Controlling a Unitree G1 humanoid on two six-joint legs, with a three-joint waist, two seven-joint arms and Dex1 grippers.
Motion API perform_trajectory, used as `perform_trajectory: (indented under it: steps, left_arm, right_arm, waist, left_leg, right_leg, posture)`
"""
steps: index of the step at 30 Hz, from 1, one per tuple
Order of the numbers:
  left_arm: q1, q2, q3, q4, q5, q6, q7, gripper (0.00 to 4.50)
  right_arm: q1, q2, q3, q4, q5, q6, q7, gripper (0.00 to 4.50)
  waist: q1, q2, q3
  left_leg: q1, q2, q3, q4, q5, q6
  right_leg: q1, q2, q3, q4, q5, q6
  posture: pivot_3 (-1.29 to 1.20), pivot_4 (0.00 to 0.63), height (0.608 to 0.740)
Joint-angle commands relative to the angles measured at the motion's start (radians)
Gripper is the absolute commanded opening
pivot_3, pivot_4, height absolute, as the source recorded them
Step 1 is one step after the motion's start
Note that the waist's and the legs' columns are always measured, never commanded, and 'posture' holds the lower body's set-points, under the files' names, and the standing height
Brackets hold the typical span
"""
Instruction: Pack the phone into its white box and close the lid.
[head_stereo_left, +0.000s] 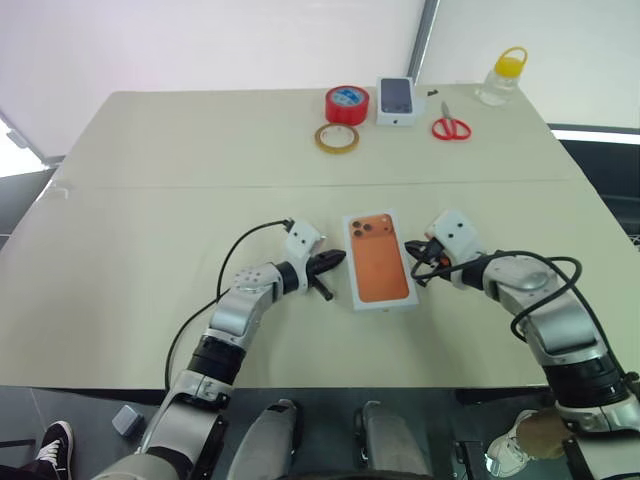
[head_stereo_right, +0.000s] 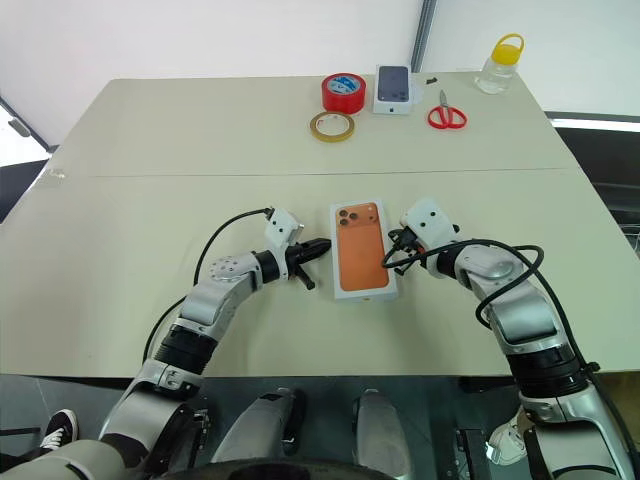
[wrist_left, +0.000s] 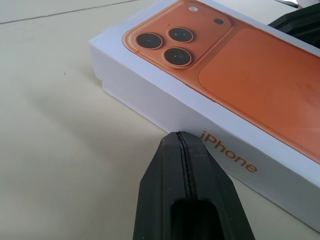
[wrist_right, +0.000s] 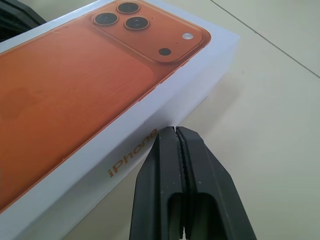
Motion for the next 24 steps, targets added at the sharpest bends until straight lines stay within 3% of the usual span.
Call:
perform_trajectory:
  steps: [1,15,24]
  left_arm:
    - [-0.022,-0.027,-0.023,-0.025,0.002,-0.031,-0.016,0.00]
    - [-0.009,-0.034,-0.017,-0.030,0.013,-0.032,0.001,0.00]
    - [-0.022,-0.009,0.075,-0.078,-0.035,0.007,0.025,0.00]
  right_arm:
    - [-0.010,0.026,0.000,-0.017,-0.009,-0.012,-0.006,0.05]
    - [0.014,0.010,0.053,-0.001,-0.103,-0.024,0.035,0.05]
    - [-0.043,0.013,-0.058,0.048,-0.080,-0.053,0.016,0.05]
  waist:
    - [0.000,0.000,0.000]
    - [0.000,0.000,0.000]
    - [0.000,0.000,0.000]
  left_leg:
    - [0.000,0.000,0.000,0.000,0.000,0.000]
    - [0.000,0.000,0.000,0.000,0.000,0.000]
    - [0.000,0.000,0.000,0.001,0.000,0.000]
  right_leg:
    - [0.000,0.000,0.000,0.000,0.000,0.000]
    - [0.000,0.000,0.000,0.000,0.000,0.000]
    - [0.000,0.000,0.000,0.000,0.000,0.000]
  posture:
    - [0.00,0.150,0.740]
    - [0.00,0.150,0.740]
    - [0.00,0.150,0.740]
